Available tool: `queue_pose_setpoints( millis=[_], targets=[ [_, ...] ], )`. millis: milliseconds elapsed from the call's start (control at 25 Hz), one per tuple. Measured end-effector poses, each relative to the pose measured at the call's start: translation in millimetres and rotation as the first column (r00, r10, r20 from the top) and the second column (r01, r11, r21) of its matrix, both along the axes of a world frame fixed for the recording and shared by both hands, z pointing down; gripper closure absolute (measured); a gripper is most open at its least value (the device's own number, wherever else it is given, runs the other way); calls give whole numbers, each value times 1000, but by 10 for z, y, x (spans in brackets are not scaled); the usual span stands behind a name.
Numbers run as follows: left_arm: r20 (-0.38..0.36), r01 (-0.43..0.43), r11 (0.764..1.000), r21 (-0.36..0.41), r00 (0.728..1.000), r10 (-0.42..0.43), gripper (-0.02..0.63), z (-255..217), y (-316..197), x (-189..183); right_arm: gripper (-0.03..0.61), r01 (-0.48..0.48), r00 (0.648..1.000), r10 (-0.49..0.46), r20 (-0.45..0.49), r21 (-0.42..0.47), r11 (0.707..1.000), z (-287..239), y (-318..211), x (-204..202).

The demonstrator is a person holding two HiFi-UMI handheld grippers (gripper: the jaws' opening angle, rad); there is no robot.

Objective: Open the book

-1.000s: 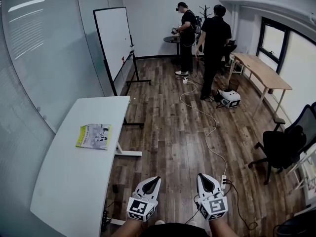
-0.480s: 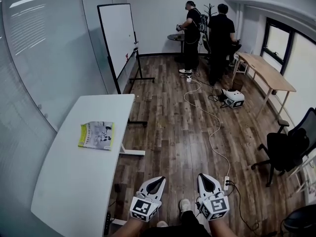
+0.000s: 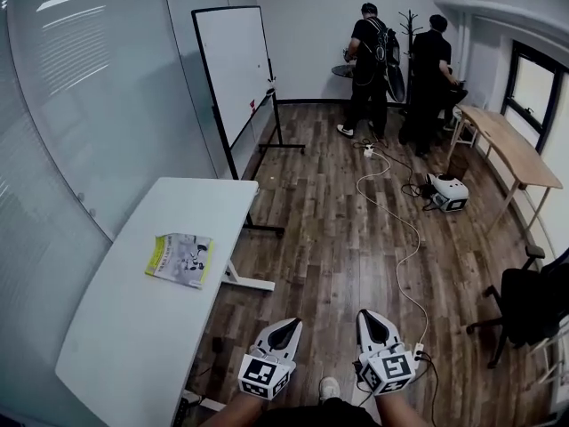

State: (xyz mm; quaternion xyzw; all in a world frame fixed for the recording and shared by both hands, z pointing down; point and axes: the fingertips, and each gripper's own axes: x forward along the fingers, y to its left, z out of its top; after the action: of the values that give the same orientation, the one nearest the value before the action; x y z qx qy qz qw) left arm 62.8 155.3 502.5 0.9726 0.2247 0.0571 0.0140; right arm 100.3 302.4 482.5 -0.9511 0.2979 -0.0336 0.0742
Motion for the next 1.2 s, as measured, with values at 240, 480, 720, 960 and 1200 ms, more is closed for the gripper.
queue_pose_setpoints(
  millis=[240, 480, 720, 960, 1200],
  targets=[
    [28, 89, 996, -9, 996, -89, 600, 46, -212, 426, 574, 80, 995, -81, -55, -16, 997, -156, -149, 519],
    [58, 172, 985, 13, 983, -172, 600, 153, -228, 631, 574, 198, 980, -198, -37, -6, 980, -53, -259, 885],
    [57, 239, 969, 59, 969, -242, 600, 241, -259, 818, 574, 291, 957, -290, 13, -34, 956, 177, -412, 1172],
    [82, 294, 954, 63, 951, -298, 600, 327, -542, 808, 574, 353, 935, -350, 64, -37, 935, 485, -744, 1451],
    [89, 422, 904, 66, 900, -426, 600, 373, -1205, 691, 574, 499, 863, -493, 112, -37, 866, 492, -1628, 1395]
  ],
)
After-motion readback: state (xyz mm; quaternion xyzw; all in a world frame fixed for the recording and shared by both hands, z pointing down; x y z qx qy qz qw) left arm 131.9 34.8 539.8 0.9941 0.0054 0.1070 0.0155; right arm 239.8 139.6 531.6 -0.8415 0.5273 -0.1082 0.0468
